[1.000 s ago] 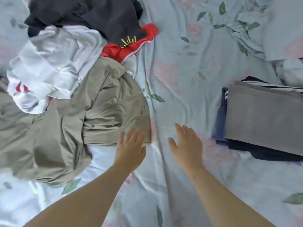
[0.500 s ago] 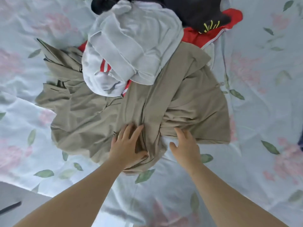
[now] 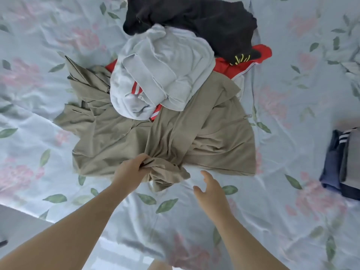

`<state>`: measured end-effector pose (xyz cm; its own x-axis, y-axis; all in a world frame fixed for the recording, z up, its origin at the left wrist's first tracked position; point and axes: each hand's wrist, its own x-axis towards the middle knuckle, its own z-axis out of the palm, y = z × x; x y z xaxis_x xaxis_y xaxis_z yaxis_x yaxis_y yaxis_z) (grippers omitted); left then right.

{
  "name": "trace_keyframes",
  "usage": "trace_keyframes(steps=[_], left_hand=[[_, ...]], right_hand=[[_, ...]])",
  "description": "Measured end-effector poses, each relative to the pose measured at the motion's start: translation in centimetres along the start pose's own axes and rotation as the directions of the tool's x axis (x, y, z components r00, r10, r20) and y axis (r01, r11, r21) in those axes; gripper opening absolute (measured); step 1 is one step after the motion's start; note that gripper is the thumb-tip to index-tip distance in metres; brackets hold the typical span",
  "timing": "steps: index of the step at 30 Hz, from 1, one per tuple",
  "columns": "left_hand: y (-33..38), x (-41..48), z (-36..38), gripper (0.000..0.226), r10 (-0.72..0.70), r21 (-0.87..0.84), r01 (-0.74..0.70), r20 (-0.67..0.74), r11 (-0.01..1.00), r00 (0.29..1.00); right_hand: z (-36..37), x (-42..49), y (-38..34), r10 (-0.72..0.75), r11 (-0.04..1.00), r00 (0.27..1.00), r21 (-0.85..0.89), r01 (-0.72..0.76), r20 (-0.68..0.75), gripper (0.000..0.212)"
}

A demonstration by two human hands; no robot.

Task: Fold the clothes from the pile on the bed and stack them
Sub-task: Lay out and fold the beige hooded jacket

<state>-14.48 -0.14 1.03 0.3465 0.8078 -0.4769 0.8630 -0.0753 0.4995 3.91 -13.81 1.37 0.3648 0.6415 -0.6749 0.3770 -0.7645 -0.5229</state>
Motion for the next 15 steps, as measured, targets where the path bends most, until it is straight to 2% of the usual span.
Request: trace_keyframes(steps=[2,5,8,10,13,15], left_hand=[[2.7,-0.9,-2.1,0.018,-0.032,-0.156,0.027,-0.028,0.987,0.999],[8.1,-3.3,-5.1,0.024,-0.002,-0.325,-0.032,-0.106,0.945,0.994],[14.0,-6.3,-7.0,0.020,0.059,-0.440,-0.109,-0.126,0.891,0.990],[17.3,-8.4,-7.8,0.022,0.130,-0.455,-0.169,-0.115,0.874,0.985],[21.5,-11.1,-8.5,0.028,0.203,-0.498,-0.239,-0.127,0.833,0.971],[23.7,-12.5,-8.6,0.027,0.236,-0.546,-0.279,-0.149,0.790,0.960]], right_hand=[[-1.7,-1.7,-1.1,-0.044,0.996,0.999,0.080,0.044,0.004,0.058],[-5.0,-4.8,-3.4,-0.142,0.964,0.990,0.226,0.143,-0.022,0.064],[-9.2,-8.3,-5.9,-0.282,0.858,0.954,0.420,0.296,-0.097,0.070],[-12.0,-10.1,-6.6,-0.306,0.762,0.932,0.537,0.362,-0.193,0.067],[-16.0,-12.9,-6.7,-0.340,0.702,0.906,0.572,0.424,-0.253,0.047],[-18.5,-14.8,-6.5,-0.332,0.716,0.902,0.549,0.432,-0.278,0.028]])
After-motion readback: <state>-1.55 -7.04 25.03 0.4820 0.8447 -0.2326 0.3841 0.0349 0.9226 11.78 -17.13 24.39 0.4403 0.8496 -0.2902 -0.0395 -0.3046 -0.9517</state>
